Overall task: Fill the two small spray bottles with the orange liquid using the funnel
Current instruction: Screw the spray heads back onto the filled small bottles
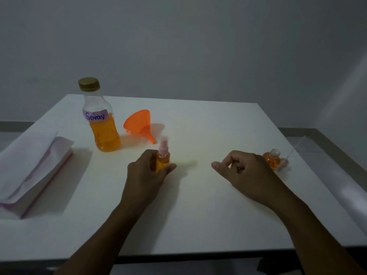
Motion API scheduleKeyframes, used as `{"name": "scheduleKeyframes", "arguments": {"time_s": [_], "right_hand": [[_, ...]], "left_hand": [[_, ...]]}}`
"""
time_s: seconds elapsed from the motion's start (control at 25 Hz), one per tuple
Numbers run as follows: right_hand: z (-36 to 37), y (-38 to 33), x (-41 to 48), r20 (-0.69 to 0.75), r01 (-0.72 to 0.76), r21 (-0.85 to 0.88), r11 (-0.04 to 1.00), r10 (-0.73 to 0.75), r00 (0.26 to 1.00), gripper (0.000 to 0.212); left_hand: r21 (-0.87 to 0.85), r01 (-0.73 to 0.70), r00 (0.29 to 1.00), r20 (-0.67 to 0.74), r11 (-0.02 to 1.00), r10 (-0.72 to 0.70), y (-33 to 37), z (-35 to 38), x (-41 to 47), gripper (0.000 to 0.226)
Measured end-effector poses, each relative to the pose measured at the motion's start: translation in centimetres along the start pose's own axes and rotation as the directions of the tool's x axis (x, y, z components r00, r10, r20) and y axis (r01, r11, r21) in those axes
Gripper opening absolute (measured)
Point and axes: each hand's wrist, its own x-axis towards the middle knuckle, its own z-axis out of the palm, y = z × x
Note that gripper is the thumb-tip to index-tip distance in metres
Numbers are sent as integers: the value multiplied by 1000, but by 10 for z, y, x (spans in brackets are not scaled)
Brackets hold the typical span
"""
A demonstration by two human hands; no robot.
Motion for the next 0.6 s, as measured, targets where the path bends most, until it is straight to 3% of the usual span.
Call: {"name": "scheduleKeyframes", "arguments": {"time_s": [0.16, 0.28, 0.44, 0.52, 0.6], "right_hand": [[-2, 5, -14, 121, -64, -122, 990, 79, 989, 24], [-4, 13, -21, 147, -106, -83, 991, 117, 982, 26], [-12, 24, -35, 147, -140, -11, 990, 140, 979, 25], [-22, 33, -45, 151, -177, 0, 984, 175, 973, 19], [-36, 41, -57, 198, -240, 4, 971, 234, 952, 14]], "left_hand": [[-38, 55, 998, -41, 998, -57, -4, -6, -4, 42], [-57, 69, 994, -77, 996, -74, -8, -11, -8, 50], [-103, 57, 994, -90, 993, -67, 3, -18, -18, 110], [-47, -83, 988, -134, 995, 76, 20, -21, -29, 116], [108, -347, 917, -171, 932, 361, 39, -19, -39, 98]]}}
